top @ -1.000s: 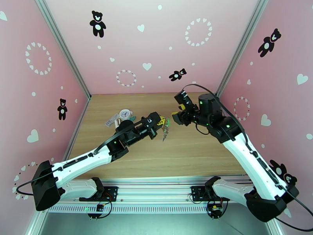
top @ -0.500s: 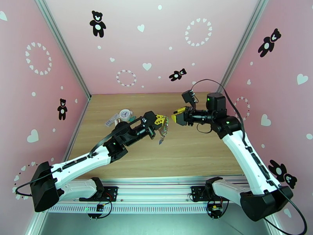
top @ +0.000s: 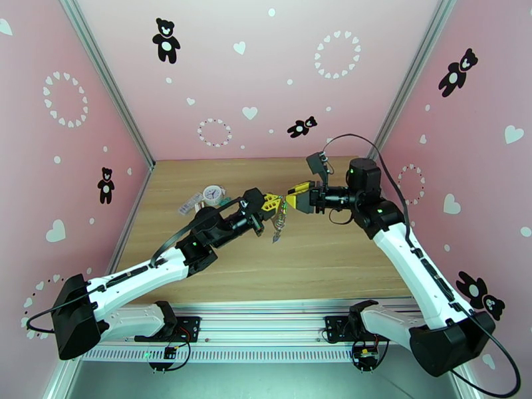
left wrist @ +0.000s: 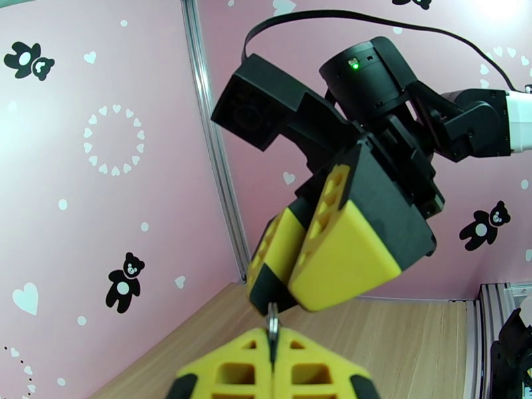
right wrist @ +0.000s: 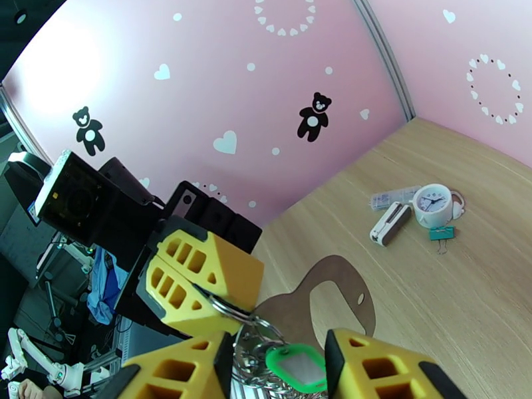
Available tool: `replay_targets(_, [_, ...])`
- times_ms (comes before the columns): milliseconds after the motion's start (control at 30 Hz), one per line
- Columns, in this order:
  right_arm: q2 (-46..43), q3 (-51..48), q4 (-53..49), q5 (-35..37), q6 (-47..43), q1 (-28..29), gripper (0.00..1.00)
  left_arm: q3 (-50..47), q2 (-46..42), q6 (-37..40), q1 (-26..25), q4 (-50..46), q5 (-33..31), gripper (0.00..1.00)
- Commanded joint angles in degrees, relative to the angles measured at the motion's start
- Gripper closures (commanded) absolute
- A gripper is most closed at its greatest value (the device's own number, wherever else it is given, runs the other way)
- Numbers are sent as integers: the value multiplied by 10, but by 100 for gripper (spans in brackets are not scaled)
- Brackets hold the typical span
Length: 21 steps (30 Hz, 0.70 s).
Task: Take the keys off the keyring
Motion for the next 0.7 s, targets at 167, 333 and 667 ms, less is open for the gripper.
replay_targets(167, [22,30,-25,-15,-29,24,61,7,-1,-1,-4,25,15,100])
replay_targets(333, [19,28,-41,-13,-39,24,66,11,1,3,-4,23,12,100])
replay_targets(667, [-4,37,-79,21,-58,21,59,11,4,3,-4,21,12,100])
